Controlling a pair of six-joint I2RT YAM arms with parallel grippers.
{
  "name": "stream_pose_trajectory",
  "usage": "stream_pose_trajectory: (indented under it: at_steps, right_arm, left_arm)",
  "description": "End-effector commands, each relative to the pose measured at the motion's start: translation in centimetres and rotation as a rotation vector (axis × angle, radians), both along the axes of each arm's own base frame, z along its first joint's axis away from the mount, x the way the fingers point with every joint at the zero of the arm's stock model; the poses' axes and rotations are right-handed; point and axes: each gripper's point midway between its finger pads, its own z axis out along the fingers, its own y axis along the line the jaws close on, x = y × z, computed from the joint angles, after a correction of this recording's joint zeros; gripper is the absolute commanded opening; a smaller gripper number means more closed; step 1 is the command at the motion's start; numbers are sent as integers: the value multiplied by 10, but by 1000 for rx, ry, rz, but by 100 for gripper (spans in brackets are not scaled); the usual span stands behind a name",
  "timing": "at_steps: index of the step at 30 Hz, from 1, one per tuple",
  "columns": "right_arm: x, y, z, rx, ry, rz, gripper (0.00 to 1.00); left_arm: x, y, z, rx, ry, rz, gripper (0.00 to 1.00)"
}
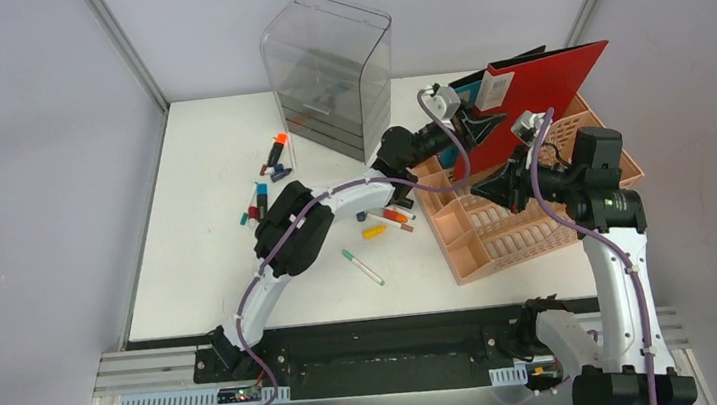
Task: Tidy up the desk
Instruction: Place the folder in the storage box.
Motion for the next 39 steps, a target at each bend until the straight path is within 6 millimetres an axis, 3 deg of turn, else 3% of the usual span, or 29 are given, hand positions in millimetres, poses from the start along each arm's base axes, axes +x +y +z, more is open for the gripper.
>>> stream_pose_trajectory:
  at_steps: [1, 9, 13, 21, 25, 33, 34, 35, 36, 39]
  right_arm:
    - [-2, 1, 21, -3, -90, 23, 0]
    - [-3, 2, 21, -2, -91, 28, 0]
    - [-3, 2, 21, -1, -91, 29, 0]
    - [-4, 2, 21, -2, -95, 31, 0]
    - [-4, 3, 21, -1, -98, 34, 0]
    - [-5, 3, 21, 4, -99, 41, 0]
    - [-6, 4, 21, 6, -98, 44, 0]
    - [-6, 4, 21, 6, -100, 46, 0]
    - [-6, 4, 21, 8, -100, 48, 0]
    - [-6, 4, 20, 8, -97, 49, 0]
  left_arm:
    - [-8, 8, 44, -148, -88, 30, 0]
    - [-2, 5, 19, -136, -60, 49, 1]
    - [-2, 7, 6, -117, -39, 55, 9]
    - [-11, 16, -9, -85, -32, 48, 38]
    - [-19, 25, -8, -75, -26, 48, 54]
    - [-41, 58, 9, -57, -2, 55, 77]
    - [-45, 63, 4, -39, 18, 52, 79]
    - [-48, 67, 3, -23, 37, 45, 93]
    - [-50, 70, 0, -2, 60, 38, 98]
    - [-57, 80, -10, 72, 128, 16, 99]
